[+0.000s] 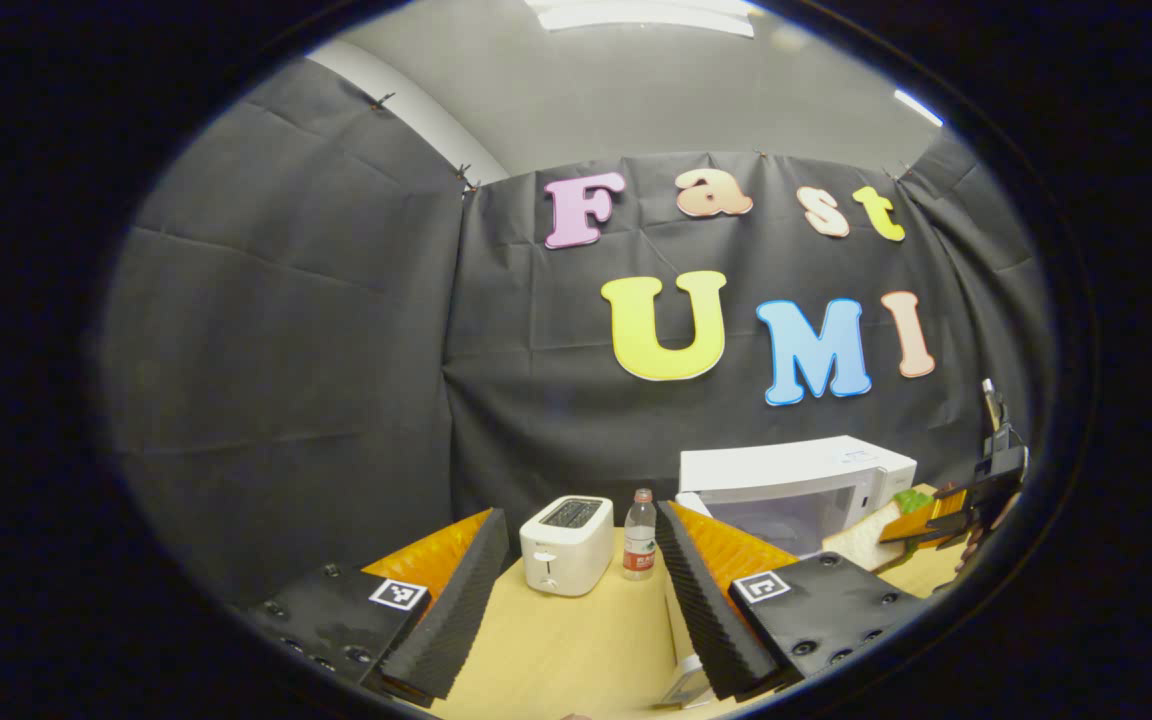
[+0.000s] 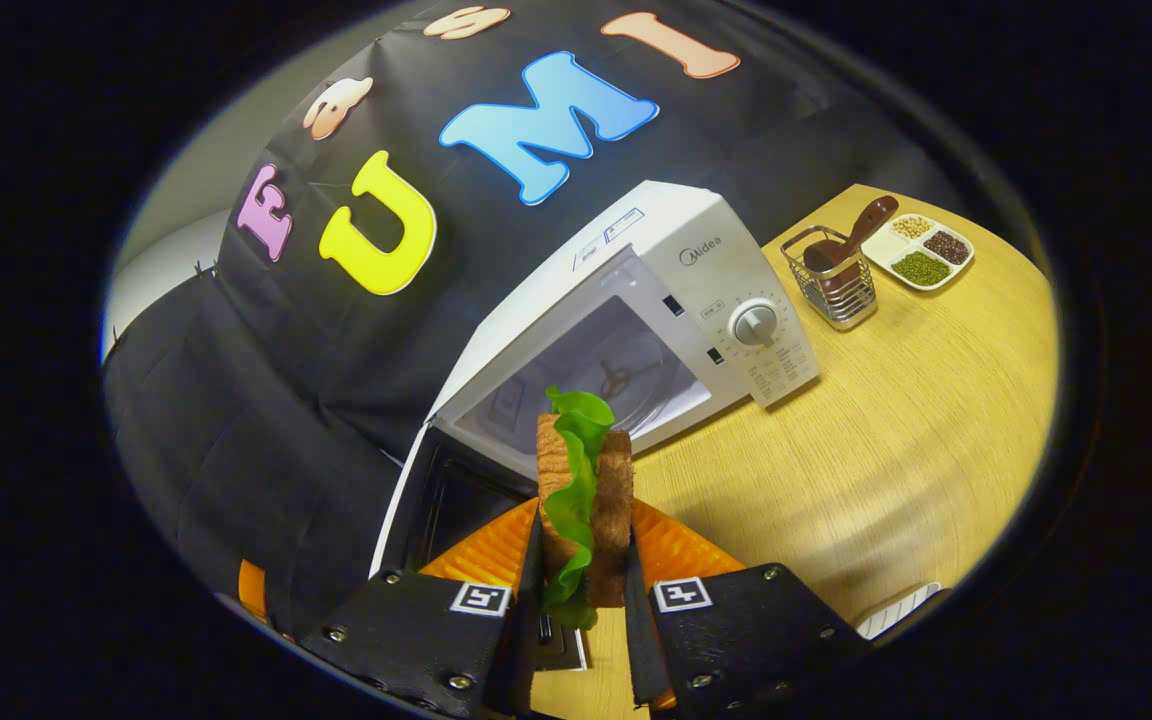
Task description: Open the microwave oven with the left hand, put the food in, and close the microwave oven.
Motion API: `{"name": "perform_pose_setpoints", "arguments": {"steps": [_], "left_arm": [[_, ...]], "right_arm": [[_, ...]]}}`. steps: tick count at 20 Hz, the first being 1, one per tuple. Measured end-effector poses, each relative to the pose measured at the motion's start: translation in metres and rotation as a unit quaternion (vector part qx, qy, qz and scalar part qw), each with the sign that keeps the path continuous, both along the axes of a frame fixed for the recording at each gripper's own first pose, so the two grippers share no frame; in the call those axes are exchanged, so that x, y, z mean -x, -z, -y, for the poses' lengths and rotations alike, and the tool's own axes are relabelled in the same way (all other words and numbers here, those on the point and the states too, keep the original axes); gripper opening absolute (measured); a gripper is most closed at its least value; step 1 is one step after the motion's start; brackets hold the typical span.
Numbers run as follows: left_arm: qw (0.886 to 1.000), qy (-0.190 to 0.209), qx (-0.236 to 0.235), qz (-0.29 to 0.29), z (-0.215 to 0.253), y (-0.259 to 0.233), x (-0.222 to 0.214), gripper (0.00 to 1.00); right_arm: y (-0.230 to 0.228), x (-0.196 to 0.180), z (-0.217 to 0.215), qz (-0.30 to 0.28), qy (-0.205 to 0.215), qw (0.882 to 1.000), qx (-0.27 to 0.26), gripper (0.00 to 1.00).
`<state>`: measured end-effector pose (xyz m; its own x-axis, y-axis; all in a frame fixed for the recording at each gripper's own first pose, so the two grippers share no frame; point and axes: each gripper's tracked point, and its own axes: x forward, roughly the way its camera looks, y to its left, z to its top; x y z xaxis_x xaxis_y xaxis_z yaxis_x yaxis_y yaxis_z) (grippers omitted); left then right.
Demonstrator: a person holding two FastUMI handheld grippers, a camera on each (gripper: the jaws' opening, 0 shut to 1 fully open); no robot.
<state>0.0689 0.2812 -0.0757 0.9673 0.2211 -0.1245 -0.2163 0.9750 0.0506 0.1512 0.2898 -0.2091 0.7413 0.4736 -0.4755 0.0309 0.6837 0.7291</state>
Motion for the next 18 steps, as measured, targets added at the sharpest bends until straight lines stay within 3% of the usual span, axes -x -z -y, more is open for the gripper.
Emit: {"name": "perform_pose_setpoints", "arguments": {"steps": [9,16,18], "left_arm": [[1.000,-0.022,-0.010,-0.013,-0.063,0.001,-0.010,0.98],[0.999,-0.028,-0.024,-0.032,-0.080,0.009,-0.005,0.97],[0.998,-0.030,-0.026,-0.039,-0.084,0.014,-0.001,0.93]], "right_arm": [[0.033,-0.072,-0.050,0.016,0.056,0.998,-0.023,0.37],[0.059,-0.128,-0.070,0.044,0.098,0.994,-0.032,0.37],[0.064,-0.142,-0.073,0.049,0.112,0.992,-0.040,0.37]]}}
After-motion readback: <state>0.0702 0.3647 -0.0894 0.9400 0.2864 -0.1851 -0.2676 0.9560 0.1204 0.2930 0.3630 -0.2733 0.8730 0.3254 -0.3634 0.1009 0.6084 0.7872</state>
